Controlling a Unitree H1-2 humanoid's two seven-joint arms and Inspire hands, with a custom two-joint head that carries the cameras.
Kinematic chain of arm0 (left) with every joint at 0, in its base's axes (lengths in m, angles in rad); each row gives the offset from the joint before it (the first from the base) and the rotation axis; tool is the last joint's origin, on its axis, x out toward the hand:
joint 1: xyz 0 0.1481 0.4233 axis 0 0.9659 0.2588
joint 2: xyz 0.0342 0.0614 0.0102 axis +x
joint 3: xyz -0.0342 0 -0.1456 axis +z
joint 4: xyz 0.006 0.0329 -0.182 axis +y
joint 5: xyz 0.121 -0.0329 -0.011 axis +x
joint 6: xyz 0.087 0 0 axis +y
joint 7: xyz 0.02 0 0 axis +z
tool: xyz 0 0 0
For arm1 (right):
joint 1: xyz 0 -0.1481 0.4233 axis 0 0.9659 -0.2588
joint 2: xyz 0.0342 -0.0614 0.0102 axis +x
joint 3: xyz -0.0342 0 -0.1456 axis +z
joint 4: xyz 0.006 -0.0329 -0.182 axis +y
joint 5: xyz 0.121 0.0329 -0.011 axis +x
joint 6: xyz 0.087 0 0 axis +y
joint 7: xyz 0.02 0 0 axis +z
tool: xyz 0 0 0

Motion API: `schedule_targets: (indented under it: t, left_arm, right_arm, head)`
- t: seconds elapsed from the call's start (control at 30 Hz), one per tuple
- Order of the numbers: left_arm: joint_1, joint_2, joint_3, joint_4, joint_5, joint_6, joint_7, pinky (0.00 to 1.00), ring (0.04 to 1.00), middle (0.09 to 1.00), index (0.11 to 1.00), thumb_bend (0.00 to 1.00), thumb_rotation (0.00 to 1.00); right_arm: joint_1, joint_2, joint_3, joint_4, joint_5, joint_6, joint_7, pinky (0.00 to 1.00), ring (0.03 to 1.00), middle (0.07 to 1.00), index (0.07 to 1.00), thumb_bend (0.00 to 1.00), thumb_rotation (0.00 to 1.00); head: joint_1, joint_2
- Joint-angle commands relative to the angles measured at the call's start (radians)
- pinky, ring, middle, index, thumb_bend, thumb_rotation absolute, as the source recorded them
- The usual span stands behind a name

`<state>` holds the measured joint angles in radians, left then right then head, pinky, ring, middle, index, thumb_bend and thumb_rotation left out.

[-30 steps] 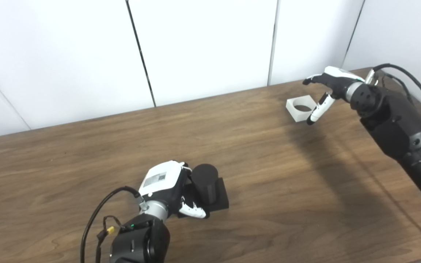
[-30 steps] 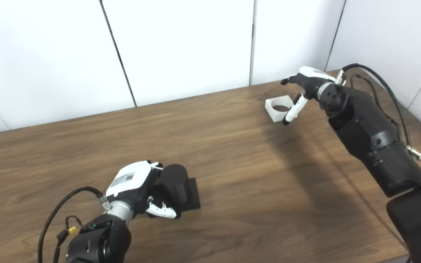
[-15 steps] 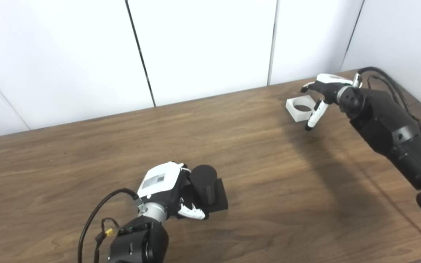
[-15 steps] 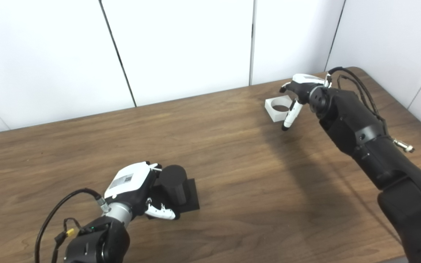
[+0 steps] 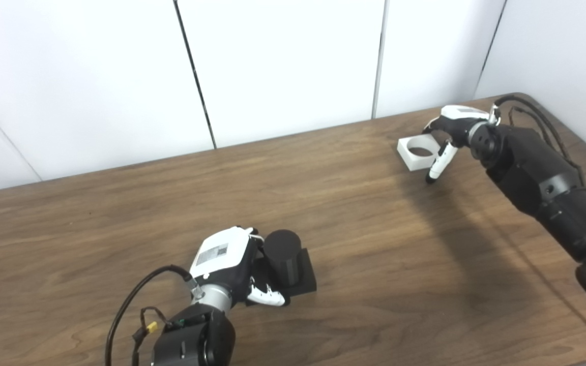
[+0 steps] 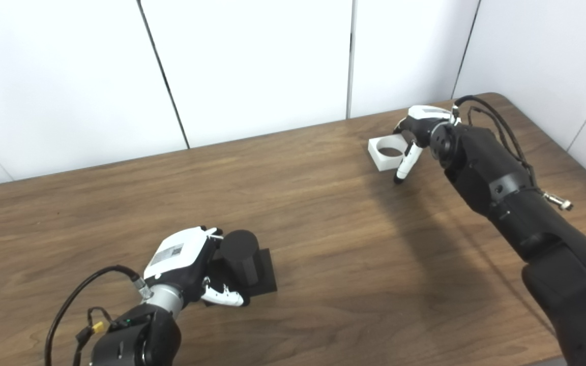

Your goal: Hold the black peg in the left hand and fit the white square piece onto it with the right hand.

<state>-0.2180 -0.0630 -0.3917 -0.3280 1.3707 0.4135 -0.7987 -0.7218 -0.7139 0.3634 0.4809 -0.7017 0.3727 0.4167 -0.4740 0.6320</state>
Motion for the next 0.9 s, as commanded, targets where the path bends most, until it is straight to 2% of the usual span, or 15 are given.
schedule_targets:
  t: [0.0, 0.33, 0.87]
  left_arm:
    - [0.028, 0.017, -0.001, 0.007, 0.036, 0.007, -0.037, 1.0, 1.0, 0.933, 0.489, 0.51, 0.06]
    - [0.028, 0.011, -0.005, 0.004, 0.046, 0.002, -0.038, 1.0, 1.0, 0.928, 0.489, 0.51, 0.06]
    - [0.028, -0.008, -0.001, 0.003, 0.062, 0.004, -0.052, 1.0, 1.0, 0.933, 0.49, 0.51, 0.06]
  right_arm:
    - [-0.067, -0.013, -0.004, -0.005, -0.017, -0.029, -0.024, 1.0, 0.981, 0.918, 0.762, 0.88, 0.2]
    - [-0.073, -0.002, 0.015, 0.009, -0.019, -0.05, -0.015, 1.0, 0.987, 0.928, 0.755, 0.87, 0.22]
    - [-0.07, 0.008, 0.017, -0.008, -0.024, -0.062, -0.011, 1.0, 0.978, 0.919, 0.741, 0.86, 0.22]
  head:
    - [0.0, 0.001]
    - [0.005, 0.006]
    - [0.007, 0.013]
